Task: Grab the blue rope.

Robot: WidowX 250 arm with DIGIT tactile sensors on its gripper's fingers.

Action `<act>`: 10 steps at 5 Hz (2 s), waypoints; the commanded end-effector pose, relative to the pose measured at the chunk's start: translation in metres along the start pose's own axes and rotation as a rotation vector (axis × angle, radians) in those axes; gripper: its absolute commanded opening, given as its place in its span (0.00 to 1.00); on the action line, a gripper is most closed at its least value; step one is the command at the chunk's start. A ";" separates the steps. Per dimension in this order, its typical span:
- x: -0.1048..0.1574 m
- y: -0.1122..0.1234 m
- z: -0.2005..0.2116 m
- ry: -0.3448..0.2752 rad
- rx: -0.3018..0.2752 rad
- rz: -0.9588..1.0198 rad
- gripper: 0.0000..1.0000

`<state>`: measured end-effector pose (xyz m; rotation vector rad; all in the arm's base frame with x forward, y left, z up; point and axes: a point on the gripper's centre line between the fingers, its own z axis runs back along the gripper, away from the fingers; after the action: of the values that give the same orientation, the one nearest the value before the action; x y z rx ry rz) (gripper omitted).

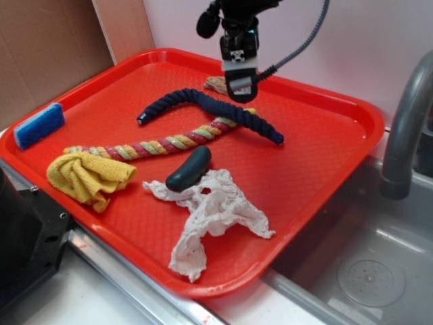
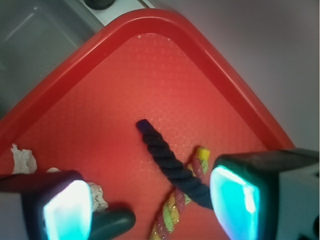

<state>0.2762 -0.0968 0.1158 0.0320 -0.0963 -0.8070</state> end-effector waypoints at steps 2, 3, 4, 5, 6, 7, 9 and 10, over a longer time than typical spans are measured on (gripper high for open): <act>0.025 0.009 -0.015 -0.081 0.002 -0.118 1.00; 0.039 0.013 -0.040 -0.111 -0.020 -0.336 1.00; 0.052 0.035 -0.071 -0.037 -0.017 -0.392 1.00; 0.049 0.041 -0.075 -0.010 -0.062 -0.329 1.00; 0.050 0.025 -0.047 0.005 -0.045 -0.234 1.00; 0.049 0.013 -0.012 -0.050 0.003 -0.179 1.00; 0.014 0.007 -0.012 -0.072 0.063 -0.210 1.00; 0.006 0.015 -0.020 -0.094 0.098 -0.231 1.00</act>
<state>0.2988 -0.0800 0.0775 0.0760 -0.1489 -1.0290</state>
